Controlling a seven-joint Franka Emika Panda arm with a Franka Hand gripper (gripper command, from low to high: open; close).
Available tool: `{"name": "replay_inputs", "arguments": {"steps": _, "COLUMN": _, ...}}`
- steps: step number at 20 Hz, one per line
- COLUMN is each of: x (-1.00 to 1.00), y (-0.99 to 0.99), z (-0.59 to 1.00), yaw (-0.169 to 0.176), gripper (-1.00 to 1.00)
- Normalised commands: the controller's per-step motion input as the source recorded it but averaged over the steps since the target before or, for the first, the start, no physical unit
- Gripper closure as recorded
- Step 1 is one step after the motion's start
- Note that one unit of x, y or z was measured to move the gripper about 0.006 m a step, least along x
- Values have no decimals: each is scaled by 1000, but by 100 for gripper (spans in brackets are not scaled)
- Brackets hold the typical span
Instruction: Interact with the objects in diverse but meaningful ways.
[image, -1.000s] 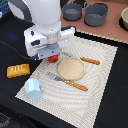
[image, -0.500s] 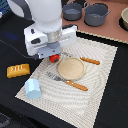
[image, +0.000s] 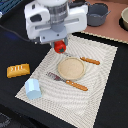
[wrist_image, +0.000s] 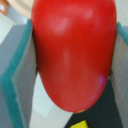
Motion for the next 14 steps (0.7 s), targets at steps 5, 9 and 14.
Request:
{"name": "replay_inputs", "arguments": {"steps": 5, "x": 998, "y": -118, "z": 392, "yaw": -66, "gripper": 100}}
{"name": "replay_inputs", "arguments": {"steps": 9, "x": 1000, "y": -184, "z": 176, "yaw": -68, "gripper": 100}}
{"name": "replay_inputs", "arguments": {"steps": 14, "x": 806, "y": -264, "z": -83, "yaw": -60, "gripper": 100}}
